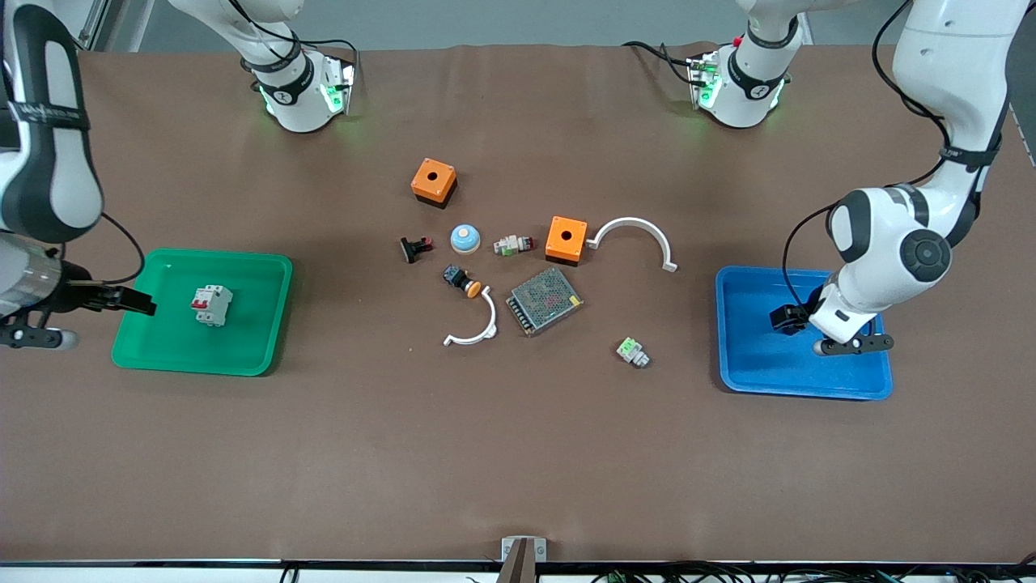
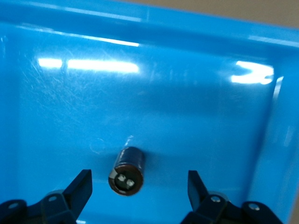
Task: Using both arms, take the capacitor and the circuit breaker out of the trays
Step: 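Grasp the breaker with the right gripper while the left gripper grasps the capacitor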
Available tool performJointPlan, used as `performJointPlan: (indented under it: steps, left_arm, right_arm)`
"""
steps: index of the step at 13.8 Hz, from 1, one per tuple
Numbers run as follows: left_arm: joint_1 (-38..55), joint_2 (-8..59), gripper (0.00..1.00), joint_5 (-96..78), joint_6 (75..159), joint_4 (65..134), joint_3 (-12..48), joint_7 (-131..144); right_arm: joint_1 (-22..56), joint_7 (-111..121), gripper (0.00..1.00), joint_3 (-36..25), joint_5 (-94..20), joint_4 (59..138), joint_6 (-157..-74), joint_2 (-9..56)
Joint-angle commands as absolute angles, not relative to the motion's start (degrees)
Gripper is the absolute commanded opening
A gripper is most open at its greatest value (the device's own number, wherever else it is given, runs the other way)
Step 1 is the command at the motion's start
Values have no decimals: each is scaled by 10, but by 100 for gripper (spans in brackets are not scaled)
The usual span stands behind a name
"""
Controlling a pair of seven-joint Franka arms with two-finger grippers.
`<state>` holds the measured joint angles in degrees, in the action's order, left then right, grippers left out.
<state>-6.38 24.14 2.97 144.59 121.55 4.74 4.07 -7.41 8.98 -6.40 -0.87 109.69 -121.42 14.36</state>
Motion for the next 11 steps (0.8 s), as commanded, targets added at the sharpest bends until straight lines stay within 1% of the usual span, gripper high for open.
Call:
performJointPlan:
  steps: [1,4,5,6,8,11]
  left_arm:
    - [-73,250,88,56,1450,1210,47,38]
    - [-72,259,78,57,1451,1208,47,38]
    - [-72,263,74,58,1451,1208,47,39]
    - [-72,264,67,58,1451,1208,47,38]
    - [-71,263,48,58,1451,1207,47,40]
    - [-72,264,31,58,1451,1195,47,40]
  right_arm:
    - [-81,101,100,-57,-11,1185,-1300,124]
    - [-80,100,100,-57,-12,1267,-1428,127]
    - [-80,100,100,-57,-12,1285,-1459,133]
    - [-81,99,100,-57,-13,1290,-1476,146]
    - [-80,99,100,-56,-37,1290,-1483,165]
    - [-76,99,99,-55,-53,1302,-1505,178]
